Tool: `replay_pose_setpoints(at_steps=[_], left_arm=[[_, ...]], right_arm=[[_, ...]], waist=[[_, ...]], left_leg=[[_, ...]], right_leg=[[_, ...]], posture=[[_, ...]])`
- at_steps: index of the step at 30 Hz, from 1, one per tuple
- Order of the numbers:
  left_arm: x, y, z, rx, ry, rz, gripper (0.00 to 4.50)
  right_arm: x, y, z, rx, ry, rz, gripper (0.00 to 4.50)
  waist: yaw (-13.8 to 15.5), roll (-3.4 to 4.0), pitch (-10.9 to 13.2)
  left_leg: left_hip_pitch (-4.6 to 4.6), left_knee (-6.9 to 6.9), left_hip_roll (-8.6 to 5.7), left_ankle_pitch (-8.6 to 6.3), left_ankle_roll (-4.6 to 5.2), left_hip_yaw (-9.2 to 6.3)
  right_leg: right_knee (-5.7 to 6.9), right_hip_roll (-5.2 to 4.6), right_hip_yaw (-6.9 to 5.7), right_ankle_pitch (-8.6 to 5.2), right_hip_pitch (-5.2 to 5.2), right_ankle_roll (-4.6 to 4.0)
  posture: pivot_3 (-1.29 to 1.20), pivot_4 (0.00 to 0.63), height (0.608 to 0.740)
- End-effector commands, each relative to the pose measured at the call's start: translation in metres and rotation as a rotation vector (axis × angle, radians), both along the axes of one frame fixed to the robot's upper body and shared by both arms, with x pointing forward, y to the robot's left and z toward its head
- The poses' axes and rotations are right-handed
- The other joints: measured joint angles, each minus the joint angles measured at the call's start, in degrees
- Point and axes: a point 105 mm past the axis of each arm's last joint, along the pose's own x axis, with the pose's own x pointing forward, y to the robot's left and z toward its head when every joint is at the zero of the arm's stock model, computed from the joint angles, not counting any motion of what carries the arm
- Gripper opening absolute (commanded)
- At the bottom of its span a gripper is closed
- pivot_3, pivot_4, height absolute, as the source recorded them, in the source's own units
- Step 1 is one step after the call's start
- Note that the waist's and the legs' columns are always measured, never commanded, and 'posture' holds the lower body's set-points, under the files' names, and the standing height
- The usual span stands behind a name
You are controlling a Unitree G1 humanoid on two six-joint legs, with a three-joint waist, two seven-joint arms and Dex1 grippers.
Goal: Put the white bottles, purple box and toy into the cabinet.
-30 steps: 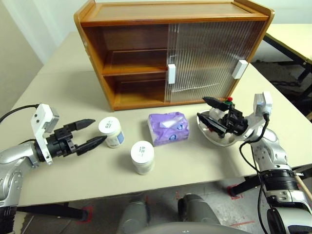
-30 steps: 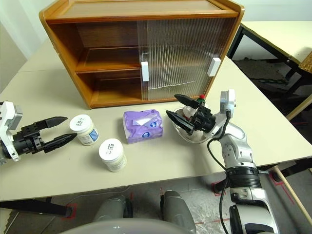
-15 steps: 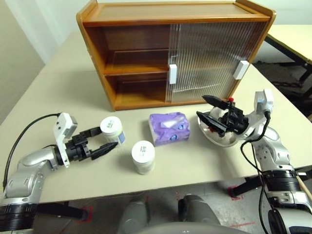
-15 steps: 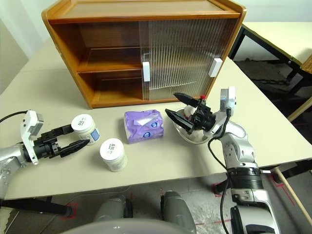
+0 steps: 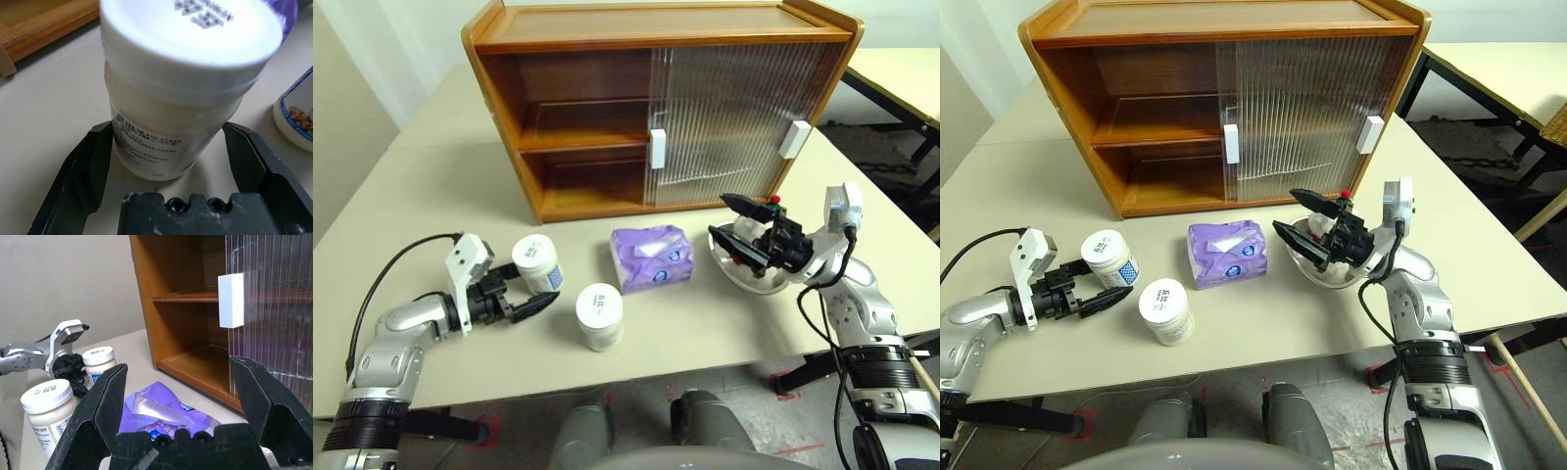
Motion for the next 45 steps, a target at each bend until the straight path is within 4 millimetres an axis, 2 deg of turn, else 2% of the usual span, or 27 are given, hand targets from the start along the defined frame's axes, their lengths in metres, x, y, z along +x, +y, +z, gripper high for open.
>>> replay_pose_setpoints(at_steps=[1, 8, 12, 13, 20, 25, 29, 39, 45], left_arm=[[-0.001, 0.001, -0.019, 0.035, 0.028, 0.017, 4.48], [0.008, 0.0, -0.033, -0.011, -0.008, 0.105, 4.48], [0.013, -0.01, -0.033, -0.07, -0.014, 0.105, 3.16], [0.013, -0.011, -0.034, -0.074, -0.01, 0.1, 3.12], [0.013, -0.017, -0.035, -0.102, -0.004, 0.08, 3.12], [0.015, -0.016, -0.023, -0.113, -0.05, 0.068, 3.12], [0.026, -0.011, -0.01, -0.05, -0.096, 0.096, 3.12], [0.05, -0.044, 0.031, -0.035, -0.185, 0.077, 3.12], [0.063, -0.053, 0.035, -0.013, -0.183, 0.094, 3.12]], right_arm=[[-0.001, 0.0, 0.003, -0.006, -0.013, 0.006, 4.5], [-0.001, 0.003, 0.004, -0.004, -0.012, 0.017, 4.5], [-0.001, 0.003, 0.002, -0.009, -0.008, 0.019, 4.5], [-0.001, 0.003, 0.002, -0.01, -0.008, 0.019, 4.5], [-0.002, 0.001, 0.0, -0.015, -0.002, 0.017, 4.5], [-0.003, 0.002, -0.001, -0.013, 0.001, 0.017, 4.5], [-0.002, 0.003, -0.001, -0.011, -0.002, 0.019, 4.5], [-0.004, 0.003, 0.0, 0.005, -0.004, 0.032, 4.5], [-0.004, 0.004, -0.001, 0.007, -0.003, 0.031, 4.5]], waist=[[0.0, 0.01, 0.0], [0.4, 0.11, -0.1], [0.9, 0.24, -0.1], [1.1, 0.26, -0.1], [1.6, 0.37, -0.2], [1.6, 0.38, -0.2], [1.6, 0.35, -0.2], [1.4, 0.1, -0.1], [1.5, 0.07, 0.0]], left_leg=[[0.0, 0.0, 0.0, 0.0, 0.0, 0.0], [0.03, 0.03, -0.01, 0.0, 0.0, 0.0], [0.06, 0.03, -0.01, 0.02, 0.03, 0.03], [0.07, 0.04, -0.01, 0.02, 0.04, 0.03], [0.09, 0.1, -0.01, 0.06, 0.11, 0.03], [0.02, 0.16, -0.01, 0.07, 0.12, 0.03], [0.01, 0.16, -0.01, 0.07, 0.12, 0.03], [-0.09, 0.15, 0.02, 0.06, 0.11, 0.01], [-0.1, 0.01, 0.02, 0.12, 0.21, -0.01]], right_leg=[[0.0, -0.01, 0.01, 0.0, 0.0, 0.0], [0.02, -0.06, -0.04, 0.06, 0.06, 0.08], [0.03, -0.06, -0.05, 0.11, 0.21, 0.22], [0.03, -0.06, -0.06, 0.14, 0.22, 0.24], [0.03, -0.06, -0.09, 0.19, 0.22, 0.28], [0.0, -0.1, -0.09, 0.12, 0.22, 0.36], [-0.01, -0.12, -0.09, 0.1, 0.22, 0.38], [-0.04, -0.1, -0.15, 0.16, 0.16, 0.27], [-0.07, -0.03, -0.12, 0.17, 0.1, 0.24]], posture=[[0.07, 0.0, 0.74], [0.08, 0.0, 0.74], [0.08, 0.0, 0.74], [0.08, 0.0, 0.74], [0.08, 0.0, 0.74], [0.08, 0.0, 0.74], [0.09, 0.0, 0.74], [0.09, 0.0, 0.74], [0.09, 0.0, 0.74]])
